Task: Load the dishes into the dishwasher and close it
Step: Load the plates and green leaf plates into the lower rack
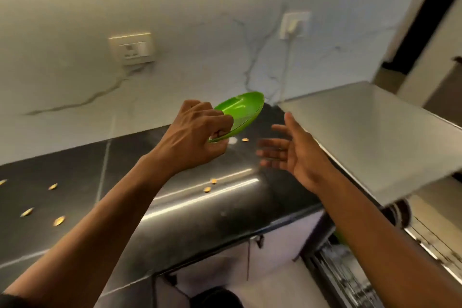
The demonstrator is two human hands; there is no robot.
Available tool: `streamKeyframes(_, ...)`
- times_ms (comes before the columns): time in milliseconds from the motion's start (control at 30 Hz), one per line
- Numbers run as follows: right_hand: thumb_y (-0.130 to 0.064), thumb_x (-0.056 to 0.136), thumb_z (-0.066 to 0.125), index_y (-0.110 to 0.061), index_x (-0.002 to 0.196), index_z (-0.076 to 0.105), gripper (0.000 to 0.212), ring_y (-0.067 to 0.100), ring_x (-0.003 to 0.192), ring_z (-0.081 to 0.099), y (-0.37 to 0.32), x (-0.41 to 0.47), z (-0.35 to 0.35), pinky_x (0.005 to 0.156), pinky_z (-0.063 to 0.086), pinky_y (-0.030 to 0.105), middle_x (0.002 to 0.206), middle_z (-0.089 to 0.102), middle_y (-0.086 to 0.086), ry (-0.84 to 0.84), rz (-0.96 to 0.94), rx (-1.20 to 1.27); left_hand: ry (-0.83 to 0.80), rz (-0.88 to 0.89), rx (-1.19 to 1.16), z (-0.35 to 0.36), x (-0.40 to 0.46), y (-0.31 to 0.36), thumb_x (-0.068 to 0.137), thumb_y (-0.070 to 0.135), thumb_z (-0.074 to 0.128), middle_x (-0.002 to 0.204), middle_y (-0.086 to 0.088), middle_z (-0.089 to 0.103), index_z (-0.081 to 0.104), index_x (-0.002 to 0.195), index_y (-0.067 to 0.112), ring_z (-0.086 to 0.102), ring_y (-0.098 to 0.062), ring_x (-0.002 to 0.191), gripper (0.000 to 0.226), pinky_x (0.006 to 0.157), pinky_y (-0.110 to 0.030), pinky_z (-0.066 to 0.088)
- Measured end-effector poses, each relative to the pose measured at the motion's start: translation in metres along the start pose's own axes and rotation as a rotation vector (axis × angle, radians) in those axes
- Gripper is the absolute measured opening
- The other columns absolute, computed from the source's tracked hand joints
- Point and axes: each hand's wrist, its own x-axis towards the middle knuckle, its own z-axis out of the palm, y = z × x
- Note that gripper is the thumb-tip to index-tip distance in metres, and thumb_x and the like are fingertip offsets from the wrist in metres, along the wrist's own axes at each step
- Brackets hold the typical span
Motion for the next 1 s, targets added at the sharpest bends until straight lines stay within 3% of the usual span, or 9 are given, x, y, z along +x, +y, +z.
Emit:
streamKeyframes(100, -0.073, 0.092, 0.053, -0.014, 0.137, 0.045, 0.075, 0.044, 0.099, 0.074, -0.030, -0.014, -0.066, 0.075, 0.064, 0.051, 0.113, 0.073, 0.029, 0.038, 0.025, 0.161, 0.041, 0.204, -0.012, 0.017, 0.058, 0.062, 0.084, 0.026, 0.067, 0.075, 0.007, 0.053, 0.052, 0.077, 0.026, 0.053, -0.024, 0.078, 0.016, 0.083, -0.041, 0.036)
streamKeyframes(233, -0.074, 0.088, 0.060, -0.011, 0.142, 0.042, 0.085, 0.045, 0.095, 0.075, -0.054, -0.035, -0.164, 0.069, 0.062, 0.047, 0.107, 0.076, 0.025, 0.123, -0.046, 0.239, 0.126, 0.435, 0.018, 0.056, 0.128, 0.141, 0.091, 0.018, 0.064, 0.076, 0.002, 0.051, 0.058, 0.081, 0.022, 0.055, -0.029, 0.079, 0.013, 0.087, -0.046, 0.040)
streamKeyframes(400, -0.078, 0.089, 0.053, -0.023, 0.133, 0.060, 0.071, 0.042, 0.091, 0.076, -0.068, -0.066, -0.291, 0.070, 0.062, 0.047, 0.113, 0.075, 0.023, 0.247, -0.145, 0.247, 0.045, 0.650, 0.036, 0.120, 0.203, 0.235, 0.083, 0.017, 0.067, 0.081, 0.002, 0.051, 0.055, 0.086, 0.025, 0.054, -0.029, 0.087, 0.015, 0.092, -0.049, 0.040)
streamKeyframes(467, -0.061, 0.097, 0.058, -0.025, 0.126, 0.066, 0.047, 0.038, 0.087, 0.076, -0.064, -0.076, -0.336, 0.063, 0.062, 0.044, 0.115, 0.075, 0.019, 0.354, -0.195, 0.221, -0.018, 0.700, 0.016, 0.147, 0.227, 0.268, 0.080, 0.018, 0.068, 0.083, 0.002, 0.051, 0.052, 0.086, 0.027, 0.055, -0.030, 0.088, 0.019, 0.093, -0.050, 0.040)
streamKeyframes(533, -0.026, 0.102, 0.061, -0.016, 0.126, 0.062, 0.026, 0.033, 0.074, 0.076, -0.052, -0.087, -0.387, 0.051, 0.061, 0.039, 0.112, 0.073, 0.019, 0.496, -0.214, 0.214, -0.078, 0.740, -0.038, 0.183, 0.250, 0.303, 0.080, 0.018, 0.068, 0.083, 0.003, 0.050, 0.052, 0.085, 0.027, 0.055, -0.030, 0.087, 0.019, 0.092, -0.050, 0.042)
streamKeyframes(633, 0.002, 0.098, 0.054, -0.022, 0.125, 0.056, 0.036, 0.028, 0.063, 0.074, -0.014, -0.103, -0.455, 0.045, 0.060, 0.038, 0.105, 0.067, 0.014, 0.668, -0.168, 0.216, -0.223, 0.735, -0.135, 0.236, 0.270, 0.356, 0.082, 0.022, 0.072, 0.085, 0.002, 0.054, 0.059, 0.086, 0.024, 0.056, -0.030, 0.087, 0.013, 0.089, -0.047, 0.044)
streamKeyframes(800, 0.002, 0.098, 0.053, -0.043, 0.133, 0.051, 0.058, 0.032, 0.078, 0.075, 0.104, -0.118, -0.554, 0.054, 0.061, 0.044, 0.127, 0.053, 0.007, 0.860, 0.042, 0.314, -0.564, 0.573, -0.345, 0.361, 0.252, 0.422, 0.074, 0.006, 0.074, 0.097, 0.002, 0.062, 0.068, 0.096, 0.024, 0.059, -0.026, 0.092, 0.030, 0.080, -0.044, 0.053)
streamKeyframes(900, 0.003, 0.098, 0.050, -0.039, 0.139, 0.047, 0.058, 0.036, 0.072, 0.077, 0.200, -0.114, -0.598, 0.054, 0.061, 0.045, 0.128, 0.053, 0.010, 0.914, 0.205, 0.408, -0.778, 0.484, -0.352, 0.454, 0.212, 0.431, 0.085, 0.009, 0.064, 0.121, 0.005, 0.056, 0.062, 0.121, 0.026, 0.055, -0.020, 0.112, 0.040, 0.095, -0.034, 0.049)
streamKeyframes(1000, 0.003, 0.099, 0.047, -0.030, 0.137, 0.046, 0.050, 0.042, 0.074, 0.076, 0.288, -0.099, -0.622, 0.053, 0.062, 0.046, 0.122, 0.058, 0.016, 0.917, 0.359, 0.527, -1.008, 0.426, -0.209, 0.537, 0.174, 0.426, 0.099, 0.028, 0.055, 0.144, 0.007, 0.047, 0.043, 0.146, 0.030, 0.045, -0.017, 0.132, 0.049, 0.108, -0.032, 0.040)
